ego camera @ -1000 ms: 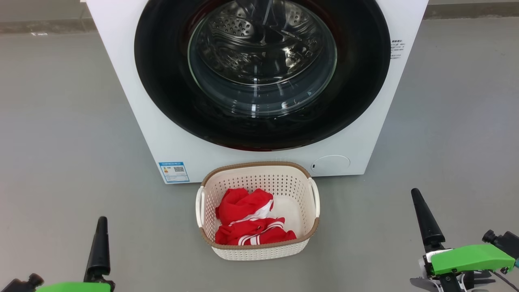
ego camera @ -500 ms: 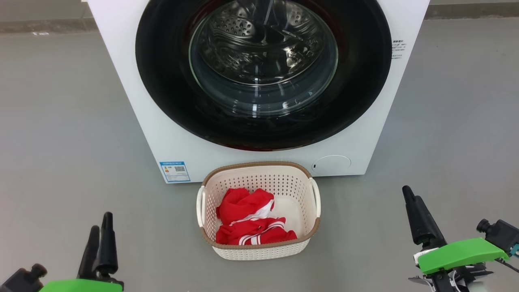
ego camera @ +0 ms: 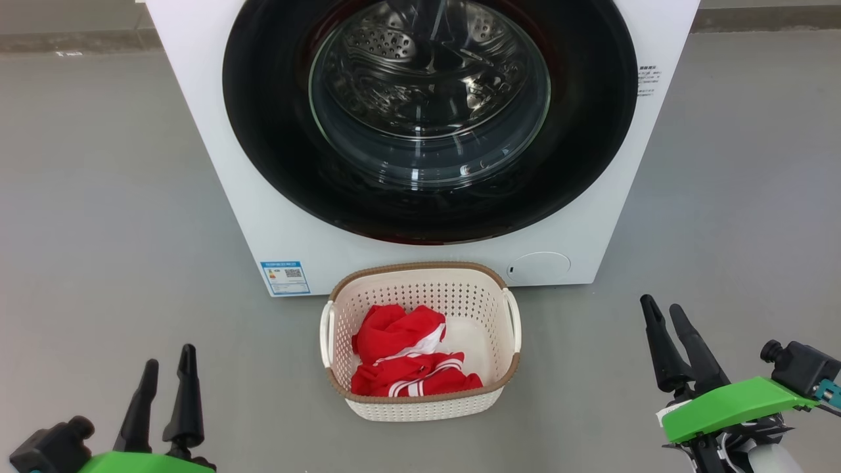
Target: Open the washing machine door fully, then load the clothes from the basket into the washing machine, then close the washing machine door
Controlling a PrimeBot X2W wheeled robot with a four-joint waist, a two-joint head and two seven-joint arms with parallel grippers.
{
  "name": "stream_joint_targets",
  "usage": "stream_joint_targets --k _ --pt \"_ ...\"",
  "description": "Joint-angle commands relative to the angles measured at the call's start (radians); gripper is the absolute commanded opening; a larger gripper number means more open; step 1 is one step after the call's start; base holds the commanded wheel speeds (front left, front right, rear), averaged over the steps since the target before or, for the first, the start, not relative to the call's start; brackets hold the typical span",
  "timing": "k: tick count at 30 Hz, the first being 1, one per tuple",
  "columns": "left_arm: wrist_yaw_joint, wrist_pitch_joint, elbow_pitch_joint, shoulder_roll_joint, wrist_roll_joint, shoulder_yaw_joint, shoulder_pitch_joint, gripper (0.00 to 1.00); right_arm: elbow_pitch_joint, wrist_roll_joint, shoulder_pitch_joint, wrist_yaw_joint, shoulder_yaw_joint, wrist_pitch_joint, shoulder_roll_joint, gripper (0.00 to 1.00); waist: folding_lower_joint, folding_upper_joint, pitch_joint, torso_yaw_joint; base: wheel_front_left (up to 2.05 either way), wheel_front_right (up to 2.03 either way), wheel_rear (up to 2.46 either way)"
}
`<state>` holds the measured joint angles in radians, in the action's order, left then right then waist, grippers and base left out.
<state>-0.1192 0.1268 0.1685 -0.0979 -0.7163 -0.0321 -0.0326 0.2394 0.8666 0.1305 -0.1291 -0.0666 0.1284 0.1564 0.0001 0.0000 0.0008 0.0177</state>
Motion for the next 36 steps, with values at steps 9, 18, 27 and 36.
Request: stream_joint_targets --k 9,18,27,36 --pt "-0.004 0.039 -0.026 0.001 0.134 0.051 -0.037 1.00 0.005 -0.136 0.059 -0.001 -0.034 0.040 0.023 1.00 -0.0001 0.0000 0.000 0.000 0.00 0.00 0.00" --pt "-0.001 0.066 -0.030 0.009 0.273 0.066 -0.030 1.00 0.028 -0.249 0.077 -0.001 -0.054 0.066 0.030 1.00 -0.0001 0.0000 0.000 0.000 0.00 0.00 0.00" --pt "-0.006 0.093 -0.028 0.011 0.376 0.062 -0.031 1.00 0.049 -0.347 0.092 -0.001 -0.067 0.093 0.039 1.00 -0.0001 0.0000 -0.002 0.002 0.00 0.00 0.00" --pt "-0.009 0.120 -0.039 0.009 0.483 0.059 -0.030 1.00 0.058 -0.453 0.103 -0.001 -0.061 0.119 0.039 1.00 -0.0001 0.0000 -0.001 0.005 0.00 0.00 0.00"
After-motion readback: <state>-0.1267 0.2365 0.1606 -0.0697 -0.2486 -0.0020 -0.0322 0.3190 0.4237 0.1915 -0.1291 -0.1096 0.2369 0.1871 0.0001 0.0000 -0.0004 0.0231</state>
